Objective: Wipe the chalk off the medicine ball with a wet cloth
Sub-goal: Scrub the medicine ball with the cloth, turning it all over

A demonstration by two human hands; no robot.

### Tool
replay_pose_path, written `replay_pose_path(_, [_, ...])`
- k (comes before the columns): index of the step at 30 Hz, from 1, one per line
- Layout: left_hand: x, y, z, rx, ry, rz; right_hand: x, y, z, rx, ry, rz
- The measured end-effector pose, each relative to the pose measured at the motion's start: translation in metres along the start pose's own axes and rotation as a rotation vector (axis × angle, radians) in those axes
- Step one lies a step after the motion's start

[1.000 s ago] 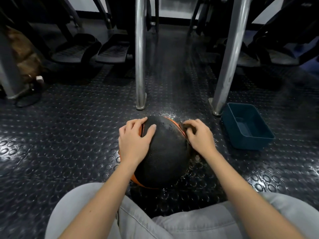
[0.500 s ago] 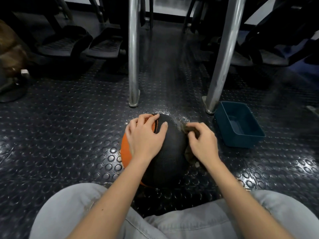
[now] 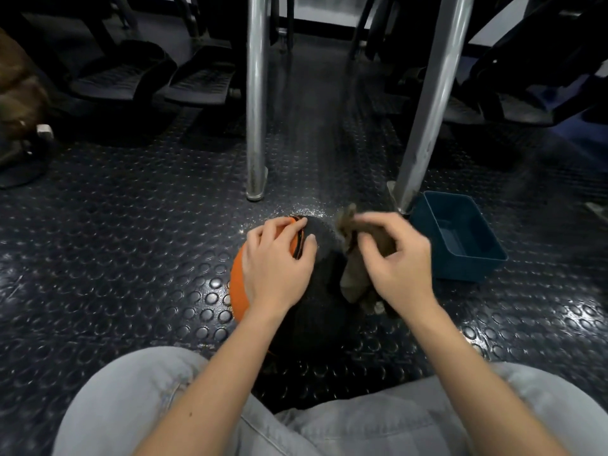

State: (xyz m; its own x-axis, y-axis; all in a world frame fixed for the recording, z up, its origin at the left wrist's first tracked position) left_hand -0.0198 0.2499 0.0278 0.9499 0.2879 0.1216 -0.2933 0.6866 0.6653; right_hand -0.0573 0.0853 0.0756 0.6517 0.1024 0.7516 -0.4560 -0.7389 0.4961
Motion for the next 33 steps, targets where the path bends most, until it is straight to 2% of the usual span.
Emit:
replay_pose_path(2, [0.002, 0.0, 0.0, -0.007, 0.006, -0.018, -0.017, -0.01, 0.019, -0.025, -0.081, -0.172])
replay_pose_path(4, [0.003, 0.0, -0.001, -0.011, 0.009, -0.023, -0.024, -0.006, 0.058, -0.271, -0.312, -0.42])
replay_pose_path(5, [0.002, 0.0, 0.0, -0.008, 0.009, -0.028, -0.026, 0.002, 0.072, -0.379, -0.415, -0.454])
replay_pose_path(6, [0.001, 0.0, 0.0, -0.01, 0.007, -0.033, -0.023, 0.008, 0.074, -0.396, -0.457, -0.384])
replay_pose_path(8, [0.001, 0.002, -0.002, -0.018, 0.011, -0.019, -0.002, 0.005, 0.048, -0.225, -0.284, -0.143])
replay_pose_path(9, [0.002, 0.001, -0.003, -0.012, 0.014, -0.015, 0.006, -0.002, 0.026, -0.123, -0.154, -0.11])
replay_pose_path(11, [0.003, 0.0, -0.002, -0.001, 0.008, -0.022, -0.002, -0.02, 0.006, -0.03, 0.03, -0.206])
replay_pose_path(13, [0.002, -0.002, 0.0, -0.002, 0.001, -0.042, -0.017, -0.02, 0.035, -0.138, -0.07, -0.323])
replay_pose_path(15, [0.001, -0.001, 0.002, 0.004, -0.011, -0.032, -0.026, -0.008, 0.071, -0.388, -0.28, -0.491])
replay_pose_path(16, [0.0, -0.001, 0.002, 0.008, -0.015, -0.033, -0.027, -0.001, 0.075, -0.427, -0.319, -0.47])
replay_pose_path(17, [0.0, -0.001, 0.001, 0.002, -0.015, -0.028, -0.019, 0.003, 0.069, -0.388, -0.289, -0.356])
replay_pose_path(19, [0.0, 0.002, -0.005, -0.011, -0.003, -0.013, 0.002, 0.003, 0.031, -0.179, -0.102, -0.116])
replay_pose_path(21, [0.001, 0.003, -0.007, -0.018, -0.001, -0.007, 0.004, -0.01, 0.004, -0.011, 0.041, -0.172])
replay_pose_path(22, [0.003, 0.004, -0.006, -0.019, -0.002, -0.011, -0.003, -0.017, 0.008, 0.015, 0.02, -0.231])
replay_pose_path(23, [0.003, 0.002, -0.004, -0.017, -0.002, -0.022, -0.011, -0.019, 0.023, 0.006, -0.065, -0.286])
replay_pose_path(26, [-0.001, -0.002, 0.003, 0.005, -0.023, -0.029, -0.03, -0.005, 0.072, -0.33, -0.348, -0.541])
replay_pose_path(27, [-0.001, -0.003, 0.005, 0.003, -0.034, -0.028, -0.03, 0.002, 0.076, -0.349, -0.381, -0.493])
replay_pose_path(28, [-0.001, -0.002, 0.004, -0.004, -0.035, -0.02, -0.022, 0.005, 0.068, -0.296, -0.342, -0.377])
replay_pose_path(30, [0.001, -0.001, -0.001, -0.01, -0.019, 0.008, 0.0, 0.0, 0.029, -0.114, -0.133, -0.173])
replay_pose_path(32, [0.003, -0.001, -0.002, 0.004, -0.02, 0.006, 0.002, -0.016, 0.004, 0.015, 0.014, -0.21])
replay_pose_path(33, [0.005, -0.001, -0.002, 0.0, -0.018, -0.006, -0.005, -0.023, 0.006, 0.025, 0.012, -0.243])
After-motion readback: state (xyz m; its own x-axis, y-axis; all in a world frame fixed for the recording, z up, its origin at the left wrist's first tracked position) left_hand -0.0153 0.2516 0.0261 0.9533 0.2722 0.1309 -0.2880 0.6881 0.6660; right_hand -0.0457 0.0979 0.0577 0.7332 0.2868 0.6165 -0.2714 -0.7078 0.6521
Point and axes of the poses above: each hand's wrist, its own x-axis towards the middle knuckle, its own y-axis out of the back of the hand, z = x × y, the point moved 6 cm from there along x, towards the middle knuckle, and after that the axes turned 15 degrees about y, right-handed, at the moved point
